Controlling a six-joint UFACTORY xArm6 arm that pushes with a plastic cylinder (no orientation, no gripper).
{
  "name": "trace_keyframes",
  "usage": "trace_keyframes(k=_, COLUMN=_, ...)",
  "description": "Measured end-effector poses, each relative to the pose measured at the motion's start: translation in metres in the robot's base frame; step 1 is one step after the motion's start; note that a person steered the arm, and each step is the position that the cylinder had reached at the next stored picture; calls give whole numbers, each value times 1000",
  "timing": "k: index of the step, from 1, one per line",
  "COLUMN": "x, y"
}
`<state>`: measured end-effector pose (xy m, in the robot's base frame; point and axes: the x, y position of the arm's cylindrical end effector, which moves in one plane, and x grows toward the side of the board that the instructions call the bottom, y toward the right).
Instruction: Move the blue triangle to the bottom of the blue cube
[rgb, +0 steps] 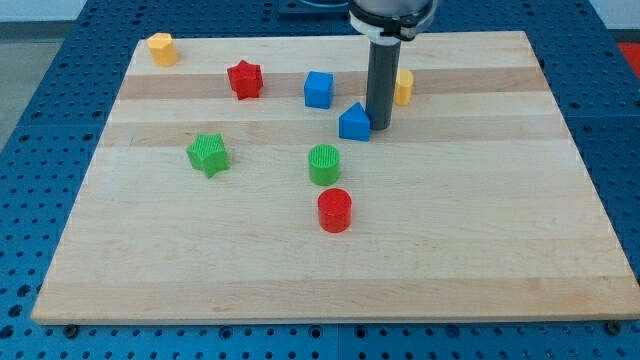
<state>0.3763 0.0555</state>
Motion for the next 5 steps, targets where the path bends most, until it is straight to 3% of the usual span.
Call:
trace_keyframes(k=2, x=37, y=-1)
trace_keyframes(k=5, x=26, y=-41)
